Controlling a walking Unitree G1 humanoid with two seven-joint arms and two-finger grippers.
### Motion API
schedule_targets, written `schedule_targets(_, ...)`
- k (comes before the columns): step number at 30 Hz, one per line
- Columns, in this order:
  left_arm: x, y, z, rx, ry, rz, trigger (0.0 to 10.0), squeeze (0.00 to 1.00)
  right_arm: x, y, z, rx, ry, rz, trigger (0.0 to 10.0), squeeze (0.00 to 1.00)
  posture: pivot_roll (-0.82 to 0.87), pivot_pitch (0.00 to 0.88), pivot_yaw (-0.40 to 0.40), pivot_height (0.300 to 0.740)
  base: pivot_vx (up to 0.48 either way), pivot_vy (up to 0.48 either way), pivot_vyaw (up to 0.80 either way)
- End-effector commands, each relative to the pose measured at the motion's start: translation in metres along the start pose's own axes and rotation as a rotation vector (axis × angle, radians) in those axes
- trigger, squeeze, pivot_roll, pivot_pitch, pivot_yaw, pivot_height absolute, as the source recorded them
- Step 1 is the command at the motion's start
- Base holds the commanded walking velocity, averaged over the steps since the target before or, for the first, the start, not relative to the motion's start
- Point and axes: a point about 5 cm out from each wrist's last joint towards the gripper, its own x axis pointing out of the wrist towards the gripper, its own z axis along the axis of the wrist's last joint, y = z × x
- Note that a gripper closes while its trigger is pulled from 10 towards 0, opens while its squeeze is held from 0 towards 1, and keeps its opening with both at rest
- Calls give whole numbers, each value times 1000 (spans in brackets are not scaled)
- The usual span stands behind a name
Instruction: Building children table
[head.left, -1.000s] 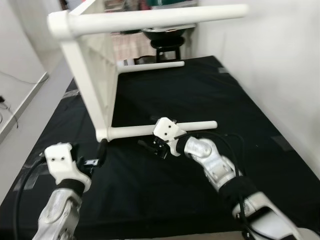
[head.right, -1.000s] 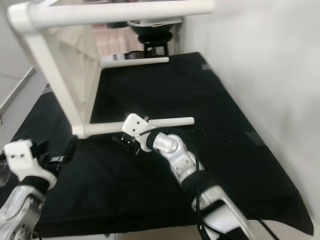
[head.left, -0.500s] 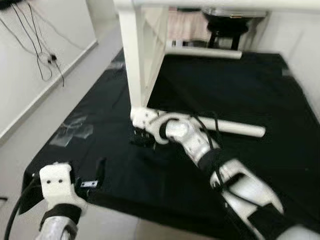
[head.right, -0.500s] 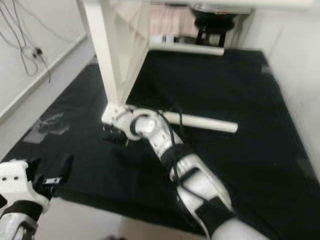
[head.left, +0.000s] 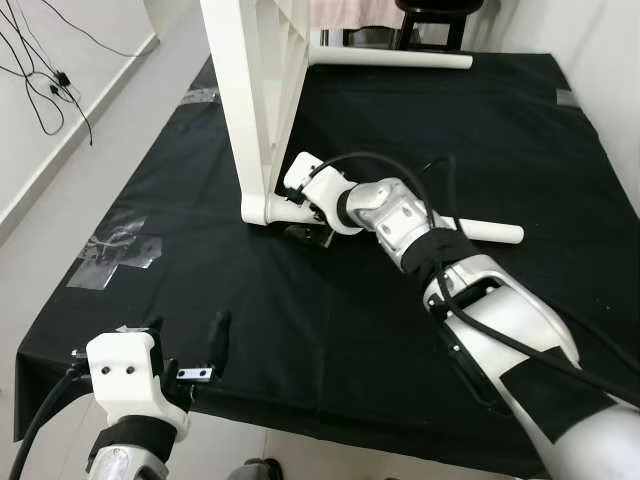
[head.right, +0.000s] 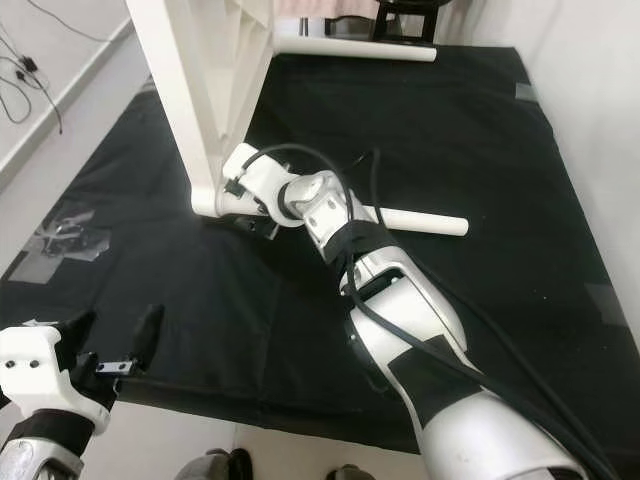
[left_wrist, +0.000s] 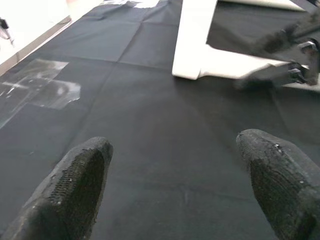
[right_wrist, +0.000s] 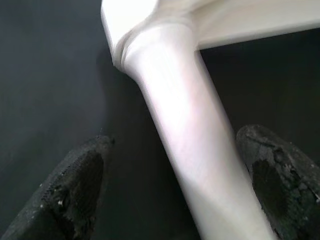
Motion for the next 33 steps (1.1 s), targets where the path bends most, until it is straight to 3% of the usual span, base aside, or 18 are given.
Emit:
schedule_targets(1, -3, -1, -1, -10, 19, 5, 10000, 0, 4, 8, 2, 4, 69, 52, 10000, 0, 99, 250, -28, 740, 0, 0, 0)
schedule_targets(4, -4, -4, 0, -18, 18, 0, 10000, 0, 14, 26, 2, 8, 159, 81, 10000, 0, 92, 254, -36, 740, 0, 0, 0)
schedule_targets(11, -5, -8, 2, -24, 14, 0, 10000, 0, 17, 31, 4, 44, 175, 73, 10000, 0, 89, 260, -50, 740, 0, 0, 0)
schedule_targets(15, -6, -10, 3, -32, 12, 0, 10000, 0, 15, 30, -2, -4, 225, 95, 10000, 0, 90, 266, -62, 740, 0, 0, 0)
schedule_targets(16, -7, -11, 3, -34, 12, 1, 10000, 0, 14, 29, -4, -28, 247, 108, 9098, 0, 90, 266, -62, 740, 0, 0, 0)
schedule_targets(17, -7, -11, 3, -37, 12, 2, 10000, 0, 13, 28, -7, -56, 270, 125, 6235, 0, 84, 267, -67, 740, 0, 0, 0)
schedule_targets(22, -7, -11, 3, -40, 12, 4, 10000, 0, 11, 25, -10, -81, 296, 131, 6235, 0, 82, 266, -67, 740, 0, 0, 0)
schedule_targets(24, -7, -11, 3, -43, 12, 4, 10000, 0, 9, 22, -12, -79, 307, 105, 10000, 0, 81, 264, -65, 740, 0, 0, 0)
schedule_targets(25, -7, -11, 3, -43, 12, 4, 10000, 0, 9, 20, -13, -80, 313, 94, 9725, 0, 81, 262, -63, 740, 0, 0, 0)
schedule_targets(26, -7, -12, 3, -43, 13, 3, 10000, 0, 8, 19, -14, -78, 319, 86, 7922, 0, 81, 262, -63, 740, 0, 0, 0)
schedule_targets(28, -7, -12, 3, -43, 13, 3, 10000, 0, 8, 19, -14, -78, 319, 86, 7922, 0, 81, 262, -63, 740, 0, 0, 0)
schedule_targets(29, -7, -12, 3, -43, 13, 2, 10000, 0, 8, 19, -16, -80, 328, 85, 4471, 0, 80, 262, -62, 740, 0, 0, 0)
schedule_targets(30, -7, -12, 3, -43, 13, 2, 10000, 0, 8, 19, -16, -80, 328, 85, 4471, 0, 80, 262, -62, 740, 0, 0, 0)
schedule_targets(31, -7, -12, 3, -43, 13, 2, 10000, 0, 8, 19, -18, -91, 340, 89, 784, 0, 79, 260, -61, 740, 0, 0, 0)
schedule_targets(32, -7, -12, 3, -43, 14, 1, 10000, 0, 8, 19, -21, -94, 351, 90, 0, 0, 79, 259, -59, 740, 0, 0, 0)
schedule_targets(33, -6, -12, 3, -43, 14, 0, 10000, 0, 7, 18, -22, -96, 357, 92, 0, 0, 79, 259, -60, 740, 0, 0, 0)
